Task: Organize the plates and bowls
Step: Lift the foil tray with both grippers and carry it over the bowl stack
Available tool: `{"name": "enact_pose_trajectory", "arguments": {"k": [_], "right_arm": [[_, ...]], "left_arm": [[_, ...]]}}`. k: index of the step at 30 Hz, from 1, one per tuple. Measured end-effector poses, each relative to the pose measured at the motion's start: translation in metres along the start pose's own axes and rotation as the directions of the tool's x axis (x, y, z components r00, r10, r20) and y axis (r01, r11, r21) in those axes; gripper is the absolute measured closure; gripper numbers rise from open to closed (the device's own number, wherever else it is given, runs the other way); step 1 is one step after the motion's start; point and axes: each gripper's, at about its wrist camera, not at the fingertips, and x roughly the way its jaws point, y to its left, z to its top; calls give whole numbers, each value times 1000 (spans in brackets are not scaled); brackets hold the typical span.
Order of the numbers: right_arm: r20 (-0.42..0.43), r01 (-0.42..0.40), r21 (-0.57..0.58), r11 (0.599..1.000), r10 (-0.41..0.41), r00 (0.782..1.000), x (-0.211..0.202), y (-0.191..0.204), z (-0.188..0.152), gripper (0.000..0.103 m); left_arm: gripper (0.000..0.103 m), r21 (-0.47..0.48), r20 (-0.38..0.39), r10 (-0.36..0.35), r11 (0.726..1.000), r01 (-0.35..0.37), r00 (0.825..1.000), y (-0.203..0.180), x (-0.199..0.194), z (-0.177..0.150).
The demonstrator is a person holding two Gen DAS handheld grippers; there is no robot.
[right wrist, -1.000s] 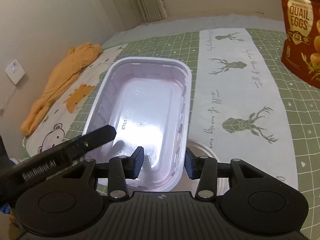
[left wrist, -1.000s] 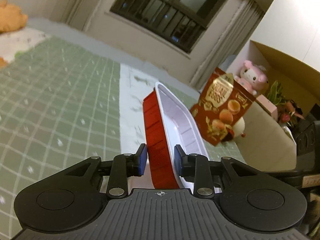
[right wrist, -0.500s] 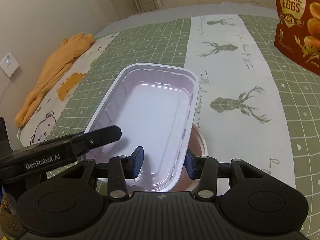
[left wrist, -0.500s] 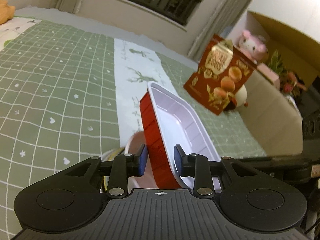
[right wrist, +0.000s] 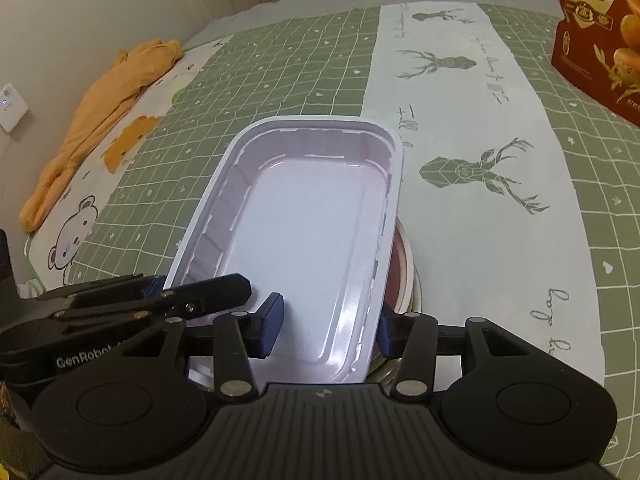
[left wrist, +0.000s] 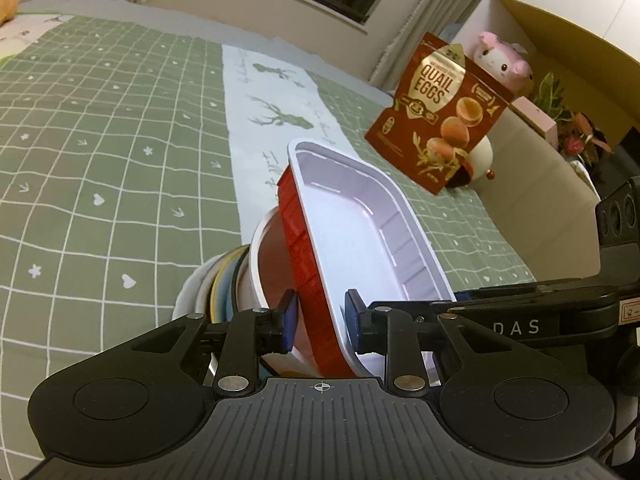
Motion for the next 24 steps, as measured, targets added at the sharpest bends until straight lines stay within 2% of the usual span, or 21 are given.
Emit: {"name": "enact_pose_trajectory", "arguments": {"k": [7, 16, 24], "right_arm": [[-15, -1, -22, 1000, 1, 1000, 4, 10, 0, 56], [16, 15, -36, 999, -14, 1000, -1, 14, 4, 56], [54, 32, -13, 999, -31, 998, -8, 8, 9, 56]], "left_arm": [[75, -31, 16, 15, 999, -15, 1000, 7, -6, 1], [76, -141, 100, -30, 989, 44, 995, 31, -24, 9], [78, -149, 77, -22, 988, 34, 997, 32, -14, 10]]}}
